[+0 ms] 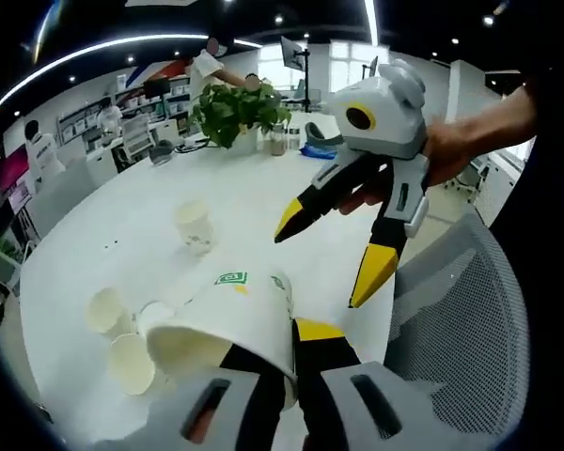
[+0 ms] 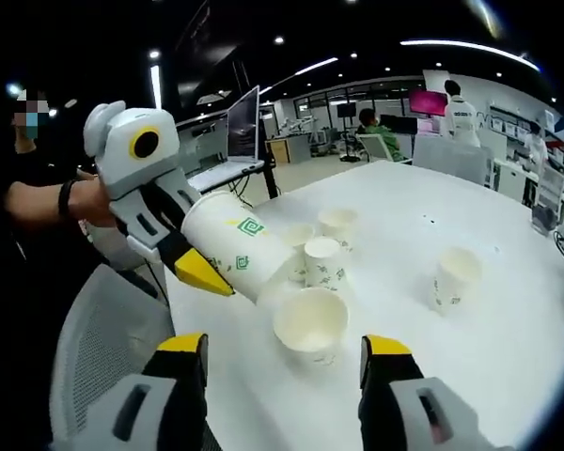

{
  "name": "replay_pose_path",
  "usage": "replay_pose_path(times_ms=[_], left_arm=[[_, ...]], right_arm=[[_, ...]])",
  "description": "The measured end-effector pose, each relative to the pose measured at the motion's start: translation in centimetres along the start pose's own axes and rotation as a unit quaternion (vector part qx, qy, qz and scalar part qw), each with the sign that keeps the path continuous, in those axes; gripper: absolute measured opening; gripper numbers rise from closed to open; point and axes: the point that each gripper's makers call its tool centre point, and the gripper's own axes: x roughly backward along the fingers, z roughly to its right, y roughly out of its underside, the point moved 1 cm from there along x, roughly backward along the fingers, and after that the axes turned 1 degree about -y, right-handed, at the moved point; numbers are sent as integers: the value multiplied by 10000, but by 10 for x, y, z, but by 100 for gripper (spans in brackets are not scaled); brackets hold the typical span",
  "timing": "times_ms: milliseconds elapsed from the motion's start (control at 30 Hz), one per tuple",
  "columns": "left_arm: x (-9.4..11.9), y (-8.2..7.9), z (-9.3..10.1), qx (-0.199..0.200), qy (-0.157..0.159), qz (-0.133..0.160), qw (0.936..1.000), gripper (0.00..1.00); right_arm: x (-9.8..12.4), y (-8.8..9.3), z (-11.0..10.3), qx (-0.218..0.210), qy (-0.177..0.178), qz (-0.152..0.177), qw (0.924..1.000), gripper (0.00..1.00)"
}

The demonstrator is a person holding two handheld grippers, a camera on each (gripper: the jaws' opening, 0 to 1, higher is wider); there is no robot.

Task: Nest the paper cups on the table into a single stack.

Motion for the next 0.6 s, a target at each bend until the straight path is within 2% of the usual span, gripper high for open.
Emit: replay_pose_path(times_ms=[300, 500, 600], left_arm=[[-15, -4, 4, -34, 32, -177, 9998, 0], [-22, -1, 5, -40, 22, -401, 9992, 0], [-23, -1, 4, -44, 20, -426, 9991, 0]], right_arm=[[7, 8, 8, -257, 106, 65, 9996, 65], [7, 10, 11, -271, 133, 85, 9995, 65], [6, 10, 11, -235, 156, 92, 9996, 66]])
